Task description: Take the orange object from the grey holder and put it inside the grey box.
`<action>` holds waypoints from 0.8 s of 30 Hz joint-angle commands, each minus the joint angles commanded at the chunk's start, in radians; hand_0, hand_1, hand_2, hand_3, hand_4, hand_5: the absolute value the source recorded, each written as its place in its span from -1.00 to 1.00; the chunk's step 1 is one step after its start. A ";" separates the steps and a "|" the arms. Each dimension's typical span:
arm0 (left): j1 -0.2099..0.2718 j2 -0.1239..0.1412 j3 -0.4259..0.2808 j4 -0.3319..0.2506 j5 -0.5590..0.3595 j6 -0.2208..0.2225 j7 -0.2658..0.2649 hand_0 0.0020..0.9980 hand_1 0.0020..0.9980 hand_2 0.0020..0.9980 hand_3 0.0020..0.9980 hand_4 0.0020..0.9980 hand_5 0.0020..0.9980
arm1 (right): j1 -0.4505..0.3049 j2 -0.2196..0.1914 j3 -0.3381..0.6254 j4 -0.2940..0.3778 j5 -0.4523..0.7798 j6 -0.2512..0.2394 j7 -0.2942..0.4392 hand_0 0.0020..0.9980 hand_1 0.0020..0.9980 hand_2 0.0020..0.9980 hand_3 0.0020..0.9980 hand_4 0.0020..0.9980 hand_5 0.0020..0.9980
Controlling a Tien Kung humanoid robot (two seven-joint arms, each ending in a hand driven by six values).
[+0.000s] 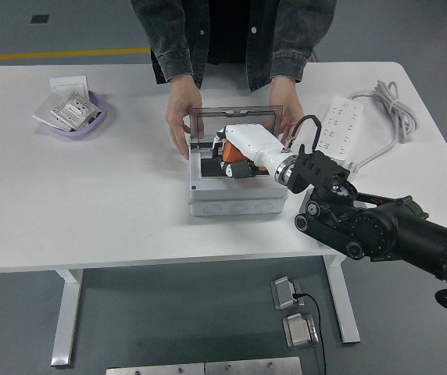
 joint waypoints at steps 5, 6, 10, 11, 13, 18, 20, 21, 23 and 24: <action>0.000 -0.001 0.003 -0.001 0.000 0.000 0.000 0.23 0.32 0.22 0.22 0.34 -0.59 | -0.001 0.000 -0.004 0.001 -0.001 -0.002 -0.003 0.34 0.17 0.16 0.29 0.90 0.29; 0.000 -0.002 0.004 -0.001 0.000 0.000 0.001 0.23 0.32 0.22 0.22 0.34 -0.59 | -0.001 0.000 -0.003 0.001 -0.002 -0.002 -0.003 0.41 0.21 0.17 0.31 0.96 0.39; -0.001 -0.003 0.007 -0.002 -0.002 -0.001 0.001 0.23 0.32 0.22 0.22 0.34 -0.59 | -0.002 -0.001 0.000 0.004 -0.005 -0.004 -0.004 0.41 0.21 0.17 0.31 0.96 0.39; -0.001 -0.003 0.008 -0.002 -0.002 -0.001 0.001 0.23 0.32 0.22 0.22 0.34 -0.59 | -0.003 -0.002 0.003 0.006 -0.007 -0.004 -0.005 0.41 0.21 0.17 0.31 0.96 0.39; -0.001 -0.004 0.009 -0.002 -0.001 -0.002 0.002 0.23 0.32 0.22 0.22 0.33 -0.59 | -0.005 -0.006 0.011 0.016 -0.012 -0.004 -0.006 0.44 0.21 0.17 0.31 1.00 0.45; 0.000 -0.007 0.012 -0.002 -0.001 -0.003 0.003 0.23 0.32 0.22 0.22 0.33 -0.59 | -0.019 -0.037 0.054 0.081 -0.021 0.012 -0.026 0.45 0.21 0.17 0.31 1.00 0.48; 0.001 -0.007 0.013 -0.001 -0.003 -0.003 0.003 0.23 0.32 0.22 0.22 0.33 -0.59 | -0.035 -0.065 0.087 0.126 -0.010 0.025 -0.043 0.45 0.21 0.17 0.31 1.00 0.48; 0.001 -0.008 0.014 -0.001 -0.004 -0.003 0.003 0.23 0.32 0.22 0.22 0.33 -0.59 | -0.042 -0.077 0.101 0.146 -0.006 0.031 -0.050 0.45 0.21 0.17 0.31 1.00 0.48; 0.003 -0.008 0.018 0.000 -0.009 -0.003 0.003 0.23 0.32 0.22 0.22 0.33 -0.59 | -0.063 -0.115 0.139 0.201 0.005 0.053 -0.073 0.45 0.21 0.17 0.31 1.00 0.48; 0.003 -0.008 0.019 0.000 -0.010 -0.004 0.003 0.23 0.31 0.22 0.22 0.33 -0.59 | -0.069 -0.127 0.151 0.220 0.007 0.061 -0.081 0.45 0.19 0.16 0.30 1.00 0.48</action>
